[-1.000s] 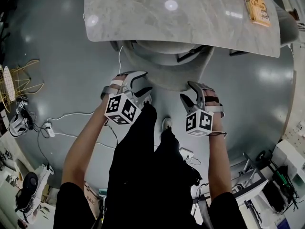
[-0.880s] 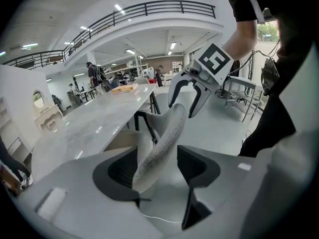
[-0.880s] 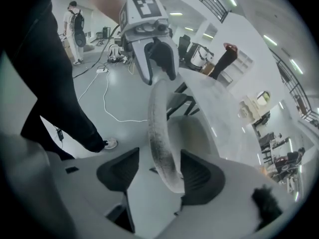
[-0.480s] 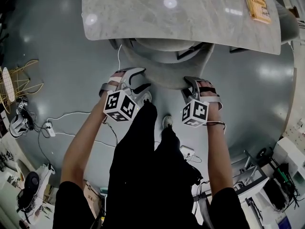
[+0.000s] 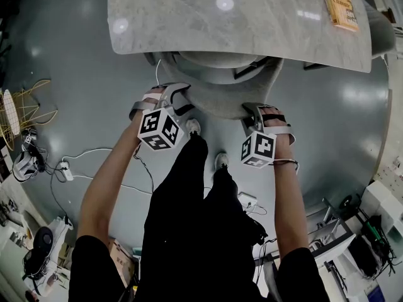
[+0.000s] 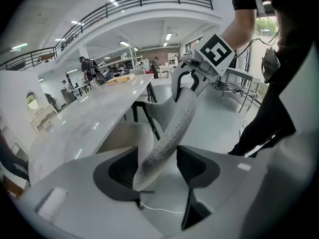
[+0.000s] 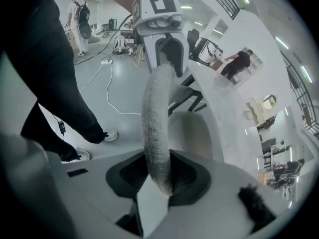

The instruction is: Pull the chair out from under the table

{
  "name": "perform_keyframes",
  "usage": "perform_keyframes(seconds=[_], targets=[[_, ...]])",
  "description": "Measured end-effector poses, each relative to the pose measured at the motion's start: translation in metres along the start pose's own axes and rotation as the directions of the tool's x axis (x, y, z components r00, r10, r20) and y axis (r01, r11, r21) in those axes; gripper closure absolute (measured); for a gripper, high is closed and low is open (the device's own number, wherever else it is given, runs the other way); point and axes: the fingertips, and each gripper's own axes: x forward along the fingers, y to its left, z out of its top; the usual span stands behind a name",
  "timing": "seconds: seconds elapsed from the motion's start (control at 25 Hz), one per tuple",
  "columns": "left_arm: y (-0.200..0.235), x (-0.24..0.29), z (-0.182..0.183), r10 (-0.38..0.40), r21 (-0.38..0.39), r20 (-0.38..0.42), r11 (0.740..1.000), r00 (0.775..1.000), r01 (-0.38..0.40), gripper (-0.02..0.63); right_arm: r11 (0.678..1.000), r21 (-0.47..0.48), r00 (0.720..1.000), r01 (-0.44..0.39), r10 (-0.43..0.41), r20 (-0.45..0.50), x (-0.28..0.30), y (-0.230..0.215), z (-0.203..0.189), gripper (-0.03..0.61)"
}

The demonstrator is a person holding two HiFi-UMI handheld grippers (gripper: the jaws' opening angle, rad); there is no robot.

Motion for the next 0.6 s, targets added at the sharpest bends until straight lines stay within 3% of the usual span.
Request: perform_keyframes(seconds=[0.24, 0.28, 0.36, 0.44, 0.48, 0.6], targets=[[-0.005, 0.009, -0.003, -0.051, -0.028, 0.015, 0.998, 0.999, 0.051, 0.379, 1.000, 0.012, 1.000, -0.004, 0.005, -0.007, -0.001, 0.001, 0.000, 0.465], [-0.005, 0.011, -0.006, -0.046, -0.006, 0.001, 0.999, 0.999, 0.046, 0.376, 1.000, 0.015, 1.000, -0.007, 0.007, -0.008, 0.000, 0.001, 0.000, 0.465], [-0.004, 0.017, -0.011, -0.009, 0.119, -0.057, 0.993, 0.998, 0.016, 0.376, 1.000, 0.020, 1.000, -0.009, 0.010, -0.011, 0.001, 0.000, 0.000, 0.465], [-0.004, 0.025, -0.016, 0.041, 0.284, -0.113, 0.959, 0.993, -0.007, 0.406, 1.000, 0.023, 1.000, -0.010, 0.010, -0.010, 0.002, 0.000, 0.000, 0.465], [-0.004, 0.028, -0.017, 0.050, 0.329, -0.129, 0.944, 0.990, -0.005, 0.422, 1.000, 0.024, 1.000, -0.011, 0.011, -0.009, 0.002, 0.000, 0.000, 0.465], [-0.004, 0.031, -0.017, 0.014, 0.310, -0.139, 0.950, 0.990, 0.030, 0.440, 1.000, 0.026, 1.000, -0.014, 0.014, -0.006, 0.002, -0.001, 0.000, 0.465]])
